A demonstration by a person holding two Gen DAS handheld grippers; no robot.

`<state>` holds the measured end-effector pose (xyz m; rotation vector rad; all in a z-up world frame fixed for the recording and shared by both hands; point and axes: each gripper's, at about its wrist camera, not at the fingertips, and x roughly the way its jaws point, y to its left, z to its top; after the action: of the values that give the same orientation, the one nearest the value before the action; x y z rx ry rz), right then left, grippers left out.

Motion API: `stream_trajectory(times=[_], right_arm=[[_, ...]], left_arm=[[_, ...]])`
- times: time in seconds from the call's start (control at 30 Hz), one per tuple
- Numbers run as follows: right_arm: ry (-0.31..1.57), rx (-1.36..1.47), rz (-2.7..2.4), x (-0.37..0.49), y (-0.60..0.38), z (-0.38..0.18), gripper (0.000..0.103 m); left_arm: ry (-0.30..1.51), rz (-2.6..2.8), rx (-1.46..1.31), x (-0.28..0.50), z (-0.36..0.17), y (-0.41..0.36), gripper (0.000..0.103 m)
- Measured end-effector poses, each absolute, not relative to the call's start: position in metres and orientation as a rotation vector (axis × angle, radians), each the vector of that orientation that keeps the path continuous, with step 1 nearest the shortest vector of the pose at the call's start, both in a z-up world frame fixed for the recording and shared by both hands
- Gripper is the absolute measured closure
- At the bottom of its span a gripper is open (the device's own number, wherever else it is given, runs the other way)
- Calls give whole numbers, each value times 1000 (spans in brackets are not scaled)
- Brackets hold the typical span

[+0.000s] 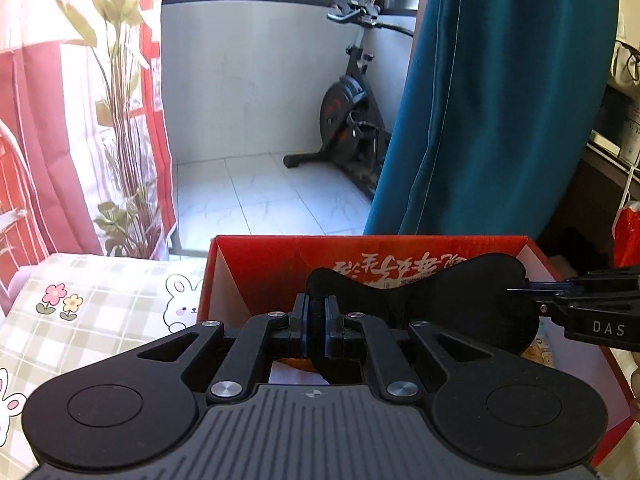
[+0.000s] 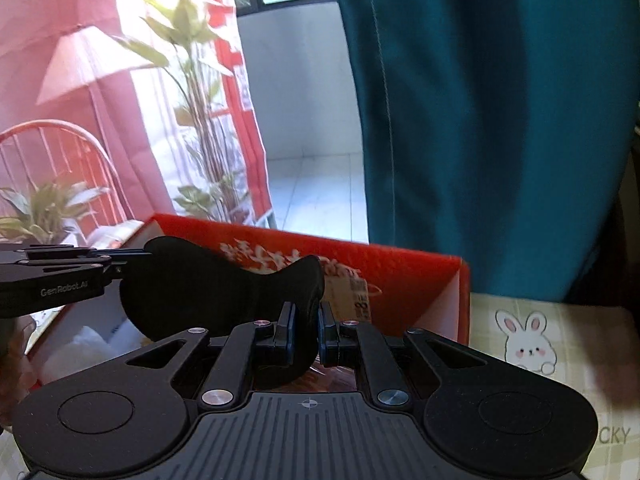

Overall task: Organize soft objects
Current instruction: 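Carry the black eye mask into the red box and open both tools, then close both tools on the navy blue packet and lift it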

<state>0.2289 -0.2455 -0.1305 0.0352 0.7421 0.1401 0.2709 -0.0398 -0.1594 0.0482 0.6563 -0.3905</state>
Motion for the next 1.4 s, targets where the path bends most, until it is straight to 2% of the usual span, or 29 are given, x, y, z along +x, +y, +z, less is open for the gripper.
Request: stream_trajectory(times=[0.07,0.13,0.2,0.23,0.27,0.3,0.73,1.03,1.4], right_arm=[[755,52,125,231,-248,-133,90],[756,52,108,229,-248,-133,83],[752,26,83,226,-246,-131,75],[747,17,73,224,-245,-129,73],[746,16,65,221,-245,-127,65],[747,21,60,218,-246,-124,61],[637,26,134,115,-239,-90,61],[627,-41,199,46,-219,-96,59],[719,-101,237,36,-197,-144,57]], left_arm=[[664,-398,55,272,-159,-41,92],[688,-401,44,275,-157,-38,84],[689,-408,24,274,-152,-33,60],[679,-411,18,269,-149,-30,56],[670,-410,19,264,-146,-29,53],[663,-409,24,258,-142,-27,53],[588,-508,24,157,-118,15,52],[619,-612,32,99,-158,46,52],[737,-656,22,106,-209,33,52]])
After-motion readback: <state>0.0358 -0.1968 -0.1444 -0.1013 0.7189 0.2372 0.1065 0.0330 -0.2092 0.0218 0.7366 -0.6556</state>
